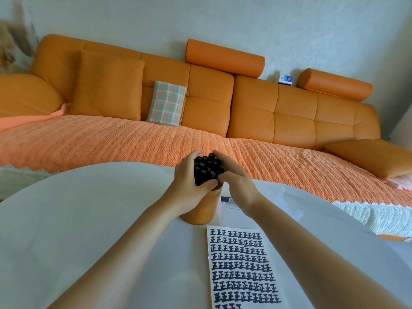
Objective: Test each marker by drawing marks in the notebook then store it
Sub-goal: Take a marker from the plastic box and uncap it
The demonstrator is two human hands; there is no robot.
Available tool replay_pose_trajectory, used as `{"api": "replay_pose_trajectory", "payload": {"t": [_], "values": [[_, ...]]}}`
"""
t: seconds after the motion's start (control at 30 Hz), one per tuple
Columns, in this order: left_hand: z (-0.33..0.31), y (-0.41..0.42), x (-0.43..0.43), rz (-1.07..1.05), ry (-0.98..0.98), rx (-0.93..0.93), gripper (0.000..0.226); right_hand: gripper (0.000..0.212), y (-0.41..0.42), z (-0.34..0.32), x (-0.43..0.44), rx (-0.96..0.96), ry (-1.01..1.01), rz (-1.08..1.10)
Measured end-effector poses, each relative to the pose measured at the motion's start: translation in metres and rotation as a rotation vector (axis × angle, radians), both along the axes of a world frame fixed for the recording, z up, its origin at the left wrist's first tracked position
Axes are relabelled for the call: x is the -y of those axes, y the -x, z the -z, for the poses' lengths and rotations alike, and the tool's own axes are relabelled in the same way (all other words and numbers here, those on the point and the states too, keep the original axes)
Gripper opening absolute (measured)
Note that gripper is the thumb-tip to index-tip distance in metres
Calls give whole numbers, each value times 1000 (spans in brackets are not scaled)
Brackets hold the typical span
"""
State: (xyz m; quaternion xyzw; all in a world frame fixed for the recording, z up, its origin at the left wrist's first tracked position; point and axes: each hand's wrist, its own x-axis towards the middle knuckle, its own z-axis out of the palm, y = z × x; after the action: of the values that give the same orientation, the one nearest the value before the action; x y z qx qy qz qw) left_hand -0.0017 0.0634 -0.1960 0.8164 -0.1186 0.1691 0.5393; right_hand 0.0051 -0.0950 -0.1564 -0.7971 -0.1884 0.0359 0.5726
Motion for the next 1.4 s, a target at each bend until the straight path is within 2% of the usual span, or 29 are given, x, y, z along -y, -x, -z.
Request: {"api": "replay_pose_trajectory", "payload": {"t": [0.1, 0.23, 0.33, 0.4, 0.47, 0.53, 0.63, 0.7, 0.77, 0.83, 0.93, 1.03, 1.17, 1.3, 1.4], "values": [[1, 2, 1, -14, -54, 39, 82, 66, 0, 13, -3, 48, 54, -16], [0, 0, -8, -11, -140, -35, 90, 66, -7, 17, 0, 106, 212, -41], [-1, 6, -13, -11, -142, -80, 99, 71, -9, 11, 12, 56, 188, -90], [1, 14, -14, -58, -169, -57, 100, 65, -12, 8, 25, 77, 221, 12], [8, 24, -16, -134, -201, 26, 94, 48, -19, 6, 41, 128, 403, 148], [17, 35, -20, -223, -214, 137, 80, 40, -26, 7, 54, 130, 655, 184], [30, 56, -23, -297, -279, 272, 46, 41, -36, 9, 67, 67, 889, 169], [38, 68, -21, -248, -353, 294, 24, 45, -41, 10, 70, 67, 1000, 141], [46, 76, -17, -170, -442, 272, 13, 48, -47, 10, 72, 62, 1089, 104], [56, 81, -13, -104, -542, 238, 11, 49, -51, 11, 71, 49, 1191, 55], [70, 83, -11, -30, -682, 203, 31, 52, -54, 16, 67, 35, 1313, -17], [75, 82, -12, -6, -753, 191, 42, 46, -56, 21, 64, 30, 1349, -51], [76, 80, -12, -11, -734, 196, 30, 38, -52, 18, 64, 60, 1337, -49], [75, 80, -11, -7, -727, 195, 24, 51, -36, -1, 70, 115, 1101, 62], [73, 81, -10, -5, -758, 191, 24, 35, -12, -20, 76, 201, 989, 127]]}}
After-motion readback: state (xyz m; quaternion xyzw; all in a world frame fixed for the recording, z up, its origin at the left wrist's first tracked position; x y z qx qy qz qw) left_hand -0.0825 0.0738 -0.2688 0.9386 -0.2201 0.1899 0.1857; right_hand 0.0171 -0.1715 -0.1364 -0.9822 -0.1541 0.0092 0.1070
